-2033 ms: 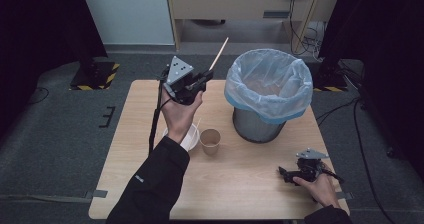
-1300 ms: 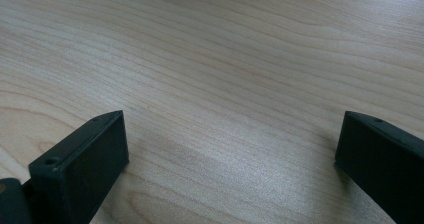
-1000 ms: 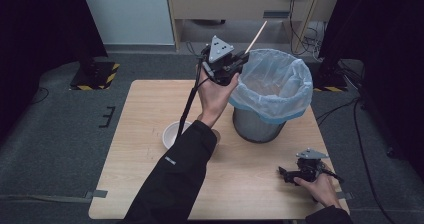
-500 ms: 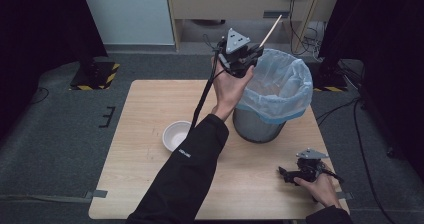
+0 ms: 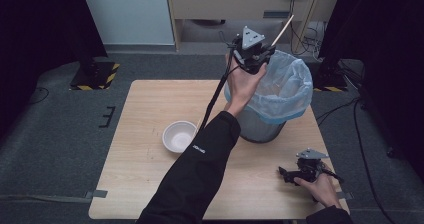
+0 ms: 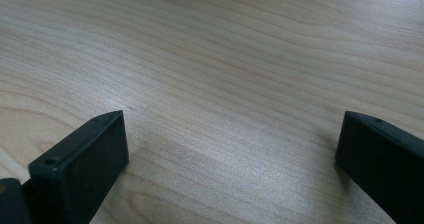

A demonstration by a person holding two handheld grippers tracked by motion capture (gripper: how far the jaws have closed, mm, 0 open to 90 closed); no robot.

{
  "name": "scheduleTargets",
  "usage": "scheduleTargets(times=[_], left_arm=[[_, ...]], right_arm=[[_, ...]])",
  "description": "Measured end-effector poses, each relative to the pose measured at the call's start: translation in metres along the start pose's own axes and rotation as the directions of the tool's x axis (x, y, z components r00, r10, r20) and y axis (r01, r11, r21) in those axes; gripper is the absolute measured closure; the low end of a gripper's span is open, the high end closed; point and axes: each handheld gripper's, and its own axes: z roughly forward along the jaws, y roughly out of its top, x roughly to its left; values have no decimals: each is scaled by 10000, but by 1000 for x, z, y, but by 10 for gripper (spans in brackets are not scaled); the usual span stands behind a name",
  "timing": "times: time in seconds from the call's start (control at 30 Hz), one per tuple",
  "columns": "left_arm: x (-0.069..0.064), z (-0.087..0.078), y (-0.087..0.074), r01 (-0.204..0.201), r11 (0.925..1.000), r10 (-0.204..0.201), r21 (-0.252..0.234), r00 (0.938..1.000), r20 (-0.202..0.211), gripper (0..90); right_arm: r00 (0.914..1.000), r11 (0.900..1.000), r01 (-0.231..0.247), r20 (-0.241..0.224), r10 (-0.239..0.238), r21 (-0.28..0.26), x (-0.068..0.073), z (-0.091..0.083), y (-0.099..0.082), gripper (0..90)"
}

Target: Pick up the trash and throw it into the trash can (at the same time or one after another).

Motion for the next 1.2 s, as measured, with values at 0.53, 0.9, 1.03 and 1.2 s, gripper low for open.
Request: scheduleTargets(times=[0.53,0.9,1.03,1.2], left_arm=[[1,13,-8,-220,9976,186,652,9985,519,690],[17,-61,-4,-70,9999,63,138,9988,490,489],[31,-97,-10,-14,10000,13,30,9998,191,436],[50,-145,-26,124,9998,-117,164,9991,-405,400]], right_arm=[[10000,10000,-72,-5,72,14,1,0,0,7],[10000,10000,-70,-5,70,11,1,0,0,7],[10000,10000,-75,0,75,-11,1,0,0,7],[10000,10000,-70,5,70,-7,1,0,0,6]])
